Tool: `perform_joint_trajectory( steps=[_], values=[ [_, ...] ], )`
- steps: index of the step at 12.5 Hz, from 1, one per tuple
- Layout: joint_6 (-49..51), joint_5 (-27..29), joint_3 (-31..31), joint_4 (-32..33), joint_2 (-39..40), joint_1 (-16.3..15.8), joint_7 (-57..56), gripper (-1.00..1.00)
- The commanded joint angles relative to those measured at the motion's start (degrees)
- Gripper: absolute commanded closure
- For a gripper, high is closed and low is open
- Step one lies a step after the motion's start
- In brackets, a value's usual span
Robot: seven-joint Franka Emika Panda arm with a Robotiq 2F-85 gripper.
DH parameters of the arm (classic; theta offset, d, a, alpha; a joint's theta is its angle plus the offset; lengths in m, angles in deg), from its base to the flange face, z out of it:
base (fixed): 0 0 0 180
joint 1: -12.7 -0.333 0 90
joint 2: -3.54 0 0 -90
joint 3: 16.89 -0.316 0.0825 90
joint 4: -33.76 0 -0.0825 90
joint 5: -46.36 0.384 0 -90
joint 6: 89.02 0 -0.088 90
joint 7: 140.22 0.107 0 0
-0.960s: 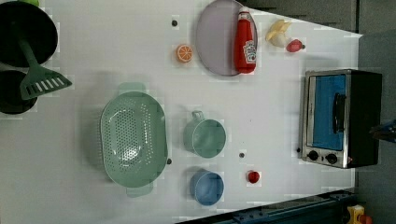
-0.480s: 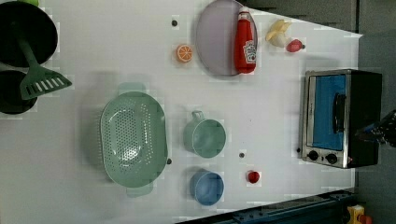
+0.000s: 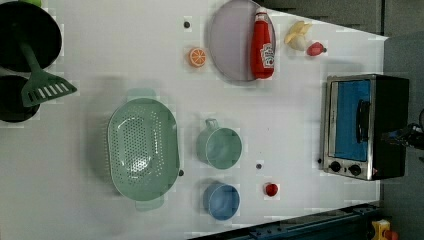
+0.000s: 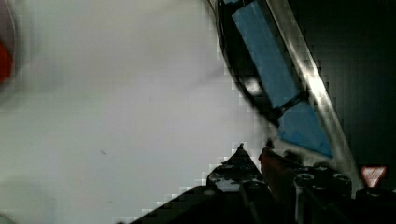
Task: Flap open oven.
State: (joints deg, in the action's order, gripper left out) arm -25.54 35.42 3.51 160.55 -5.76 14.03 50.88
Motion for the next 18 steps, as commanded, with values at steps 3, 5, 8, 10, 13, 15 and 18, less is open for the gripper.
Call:
perform_joint_trajectory(
  steps=[3,5,8,10,13,15,18],
  values=[
    [-10.7,-0.9,4.3,2.2,4.9,0.3,-25.4,0.65],
    [-16.4,-0.9,5.1,2.2,7.9,0.3,-25.8,0.65],
    [-20.2,-0.8,5.8,2.2,11.7,0.3,-25.8,0.65],
    [-21.8,-0.8,5.8,2.2,13.8,0.3,-25.8,0.65],
    [-23.5,-0.8,5.5,2.3,16.8,0.3,-25.5,0.65],
    [-24.3,-0.8,4.7,2.4,17.8,-0.1,-25.1,0.65],
    [-23.8,-2.0,2.7,3.3,17.9,-1.2,-23.7,0.65]
  ],
)
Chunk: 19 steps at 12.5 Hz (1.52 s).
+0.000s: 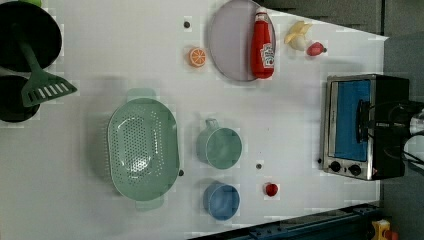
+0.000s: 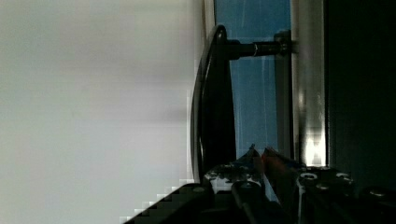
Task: Flap open oven.
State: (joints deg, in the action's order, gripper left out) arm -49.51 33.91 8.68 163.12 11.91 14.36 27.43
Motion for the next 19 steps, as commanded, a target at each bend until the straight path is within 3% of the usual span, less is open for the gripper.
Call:
perform_joint_trajectory(
  steps=[1,9,15,19],
  values=[
    [0.1,-1.6,-3.1,1.3,0.4,-2.1,2.6,0.65],
    [0.7,-19.2,-9.6,2.4,6.0,-6.5,29.2,0.65],
    [2.0,-32.8,-11.1,-1.0,17.5,-12.5,50.8,0.65],
    [5.2,-35.1,-10.8,-5.5,25.0,-16.7,55.9,0.65]
  ],
)
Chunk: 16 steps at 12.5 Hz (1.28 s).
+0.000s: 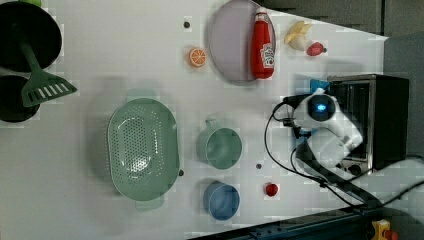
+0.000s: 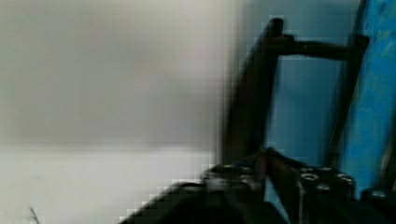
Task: Flap open oven.
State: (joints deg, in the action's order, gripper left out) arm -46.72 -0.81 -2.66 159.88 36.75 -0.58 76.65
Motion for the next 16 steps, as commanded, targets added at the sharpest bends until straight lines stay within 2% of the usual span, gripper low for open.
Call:
perform_joint_trajectory(
  steps=[1,4,12,14,16],
  values=[
    [3.9,-0.4,0.6,-3.2,0.3,-2.3,6.7,0.65],
    [2.0,2.9,0.6,-4.3,-2.8,-2.5,6.7,0.65],
    [5.4,33.5,2.8,-4.5,-24.9,-1.7,6.7,0.65],
    [8.4,39.7,4.1,-5.0,-29.5,-1.7,6.7,0.65],
    [14.7,43.4,4.4,-6.0,-34.1,-1.7,6.7,0.65]
  ],
)
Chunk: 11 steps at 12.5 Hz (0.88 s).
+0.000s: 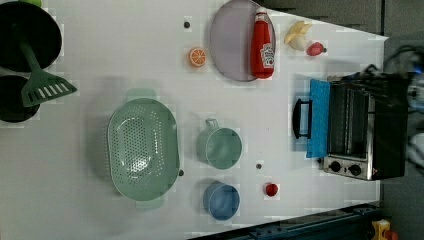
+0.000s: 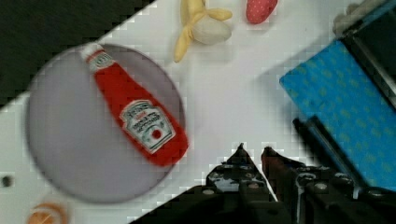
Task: Flap open oven.
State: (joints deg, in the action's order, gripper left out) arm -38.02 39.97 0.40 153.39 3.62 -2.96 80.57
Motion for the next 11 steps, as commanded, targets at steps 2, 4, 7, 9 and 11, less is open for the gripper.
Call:
perform_joint_trajectory(
  steps=[2,4,7,9,11],
  values=[
    [14.0,2.9,1.1,-1.8,-5.5,0.6,2.8,0.65],
    [22.8,2.9,1.2,-4.4,-8.9,0.6,2.9,0.65],
    [31.1,2.9,1.2,-7.7,-11.7,0.6,7.8,0.65],
    [31.1,2.8,1.0,-7.8,-12.7,0.6,8.1,0.65],
    [31.1,2.8,0.9,-7.8,-12.8,0.6,8.1,0.65]
  ],
)
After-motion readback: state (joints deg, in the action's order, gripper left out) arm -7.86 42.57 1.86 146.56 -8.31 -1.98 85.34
